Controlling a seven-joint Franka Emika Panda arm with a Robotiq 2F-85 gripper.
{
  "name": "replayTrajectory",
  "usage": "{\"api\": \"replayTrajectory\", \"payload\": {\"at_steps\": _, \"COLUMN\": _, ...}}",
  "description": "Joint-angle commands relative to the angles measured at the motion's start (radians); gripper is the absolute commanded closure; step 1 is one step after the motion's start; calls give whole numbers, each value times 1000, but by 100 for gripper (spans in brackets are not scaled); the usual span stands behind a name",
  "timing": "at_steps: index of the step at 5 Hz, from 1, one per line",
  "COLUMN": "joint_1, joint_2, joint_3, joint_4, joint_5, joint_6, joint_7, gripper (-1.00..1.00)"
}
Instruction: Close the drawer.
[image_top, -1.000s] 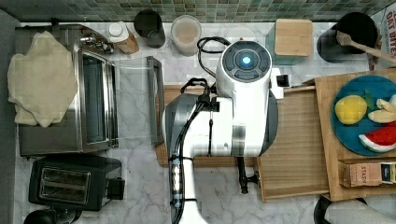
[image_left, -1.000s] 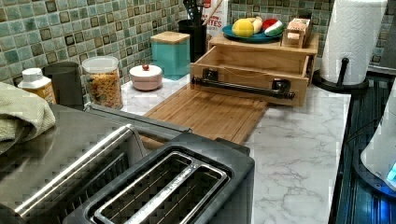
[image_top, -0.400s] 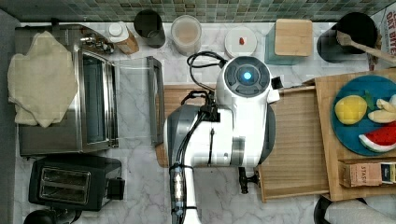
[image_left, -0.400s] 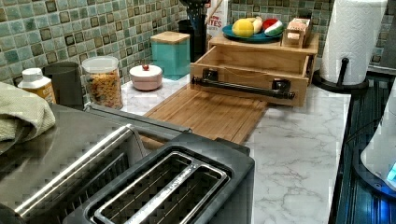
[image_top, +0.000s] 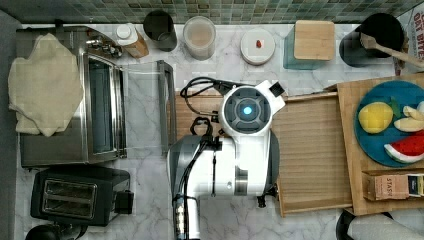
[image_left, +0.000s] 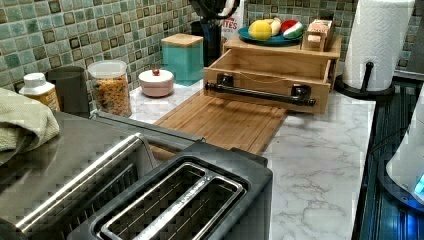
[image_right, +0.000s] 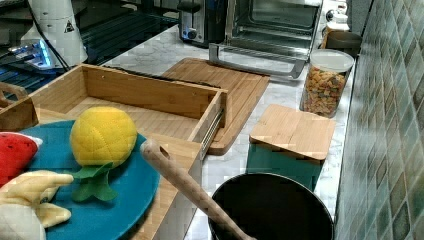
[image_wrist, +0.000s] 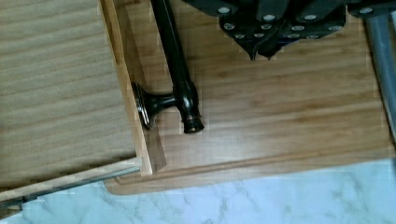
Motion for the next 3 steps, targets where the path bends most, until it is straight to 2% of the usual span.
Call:
{"api": "replayTrajectory", "payload": {"at_steps": 1, "joint_1": 27, "joint_2": 35, "joint_3": 10, "joint_4": -153, "joint_5": -52, "joint_6": 118, "joint_7": -111, "gripper": 100}}
{"api": "replayTrajectory", "payload": {"at_steps": 3, "joint_1": 17, "joint_2": 108, "joint_3": -19, "joint_4": -206, "joint_5": -155, "joint_6": 215, "joint_7": -87, "gripper": 100}}
